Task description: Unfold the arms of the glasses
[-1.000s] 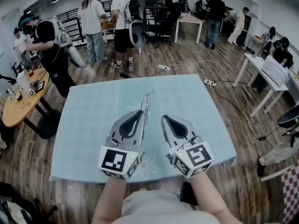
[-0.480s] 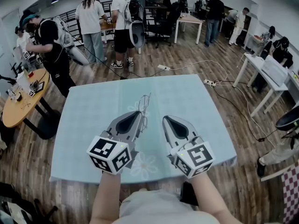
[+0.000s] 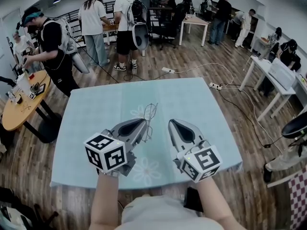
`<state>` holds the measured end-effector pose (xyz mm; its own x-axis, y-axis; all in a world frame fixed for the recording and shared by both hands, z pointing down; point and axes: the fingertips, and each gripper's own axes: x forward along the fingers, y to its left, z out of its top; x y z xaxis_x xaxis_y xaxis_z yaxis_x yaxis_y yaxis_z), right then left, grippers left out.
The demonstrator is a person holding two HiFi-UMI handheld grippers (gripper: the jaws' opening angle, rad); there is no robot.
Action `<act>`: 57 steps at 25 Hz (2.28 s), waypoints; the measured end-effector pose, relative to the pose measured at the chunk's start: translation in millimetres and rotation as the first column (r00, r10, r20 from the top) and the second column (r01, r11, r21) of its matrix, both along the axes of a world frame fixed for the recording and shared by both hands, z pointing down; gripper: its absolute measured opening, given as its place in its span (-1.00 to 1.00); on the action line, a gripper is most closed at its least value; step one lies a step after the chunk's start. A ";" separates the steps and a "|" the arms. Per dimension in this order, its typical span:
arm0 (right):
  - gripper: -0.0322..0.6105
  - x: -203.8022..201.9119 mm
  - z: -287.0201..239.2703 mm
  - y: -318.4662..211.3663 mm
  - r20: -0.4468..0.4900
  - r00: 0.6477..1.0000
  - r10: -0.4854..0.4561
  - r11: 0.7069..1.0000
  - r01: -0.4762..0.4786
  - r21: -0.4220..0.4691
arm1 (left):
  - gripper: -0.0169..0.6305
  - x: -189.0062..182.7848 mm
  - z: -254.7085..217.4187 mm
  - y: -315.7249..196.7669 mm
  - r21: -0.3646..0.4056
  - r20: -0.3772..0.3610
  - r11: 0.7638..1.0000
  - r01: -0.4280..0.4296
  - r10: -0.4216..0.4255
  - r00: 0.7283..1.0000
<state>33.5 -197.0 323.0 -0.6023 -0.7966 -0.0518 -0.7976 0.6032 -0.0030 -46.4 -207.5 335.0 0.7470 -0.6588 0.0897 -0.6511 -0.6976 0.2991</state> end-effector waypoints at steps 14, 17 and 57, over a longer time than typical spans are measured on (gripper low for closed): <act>-0.69 -7.2 -7.0 -9.1 0.014 0.986 -0.168 0.985 0.168 -0.028 | -0.89 5.3 -1.2 6.1 -0.023 0.015 0.995 -0.094 0.095 0.995; -0.46 -11.3 -9.2 -10.4 -0.008 0.971 -0.237 0.971 0.237 -0.023 | -0.89 9.8 -1.2 8.6 -0.012 0.026 0.992 -0.122 0.122 0.992; -0.55 2.4 -23.2 10.0 -0.083 0.897 -0.434 0.900 0.436 0.012 | -0.89 15.3 5.1 -2.9 -0.037 0.094 0.991 -0.127 0.130 0.987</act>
<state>36.0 -187.0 299.8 -0.8915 -0.4529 -0.0112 -0.4525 0.8890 0.0704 -31.1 -210.4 340.1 0.8123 -0.5534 0.1840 -0.5832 -0.7690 0.2617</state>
